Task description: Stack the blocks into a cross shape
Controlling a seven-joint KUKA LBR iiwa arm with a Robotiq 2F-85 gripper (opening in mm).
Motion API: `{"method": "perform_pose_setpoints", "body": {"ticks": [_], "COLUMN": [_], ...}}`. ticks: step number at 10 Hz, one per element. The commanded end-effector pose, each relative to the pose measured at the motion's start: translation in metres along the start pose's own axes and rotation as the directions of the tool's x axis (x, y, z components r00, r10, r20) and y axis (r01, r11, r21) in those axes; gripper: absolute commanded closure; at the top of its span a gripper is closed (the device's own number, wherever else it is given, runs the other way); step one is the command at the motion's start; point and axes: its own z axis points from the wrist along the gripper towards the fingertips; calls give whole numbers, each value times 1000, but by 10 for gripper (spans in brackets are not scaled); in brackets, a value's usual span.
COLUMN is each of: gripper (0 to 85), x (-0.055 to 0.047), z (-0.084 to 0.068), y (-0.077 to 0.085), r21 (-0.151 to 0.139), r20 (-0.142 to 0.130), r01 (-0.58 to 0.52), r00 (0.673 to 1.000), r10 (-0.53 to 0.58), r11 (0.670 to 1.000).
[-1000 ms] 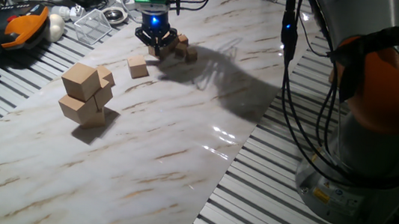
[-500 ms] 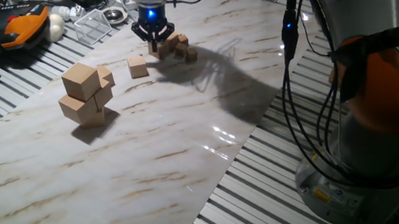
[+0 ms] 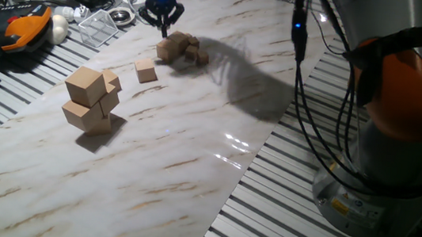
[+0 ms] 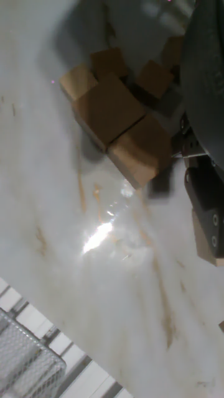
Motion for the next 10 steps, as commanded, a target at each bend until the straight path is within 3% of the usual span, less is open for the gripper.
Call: {"method": "perform_pose_setpoints", "body": {"ticks": [1,2,3,4,6,7,8,9,10], "gripper": [850,850,850,850,850,850,850,850,510], "x": [-2,-3,-4,-4,-4,-4,-4,-4,-4], "z": [0,4,7,11,13,14,15,15,15], "y": [-3,-6,-9,-10,-12,-12,-13,-14,-14], "r21": [7,-2,-9,-25,-24,-21,-31,-38,-18], "r20": [33,62,98,118,119,105,94,102,142], "r01": [568,628,656,663,711,743,768,776,770], "r00": [823,777,751,745,700,668,640,630,633], "r10": [-568,-627,-653,-657,-704,-737,-763,-770,-761], "r11": [823,778,754,748,703,670,640,629,638]}}
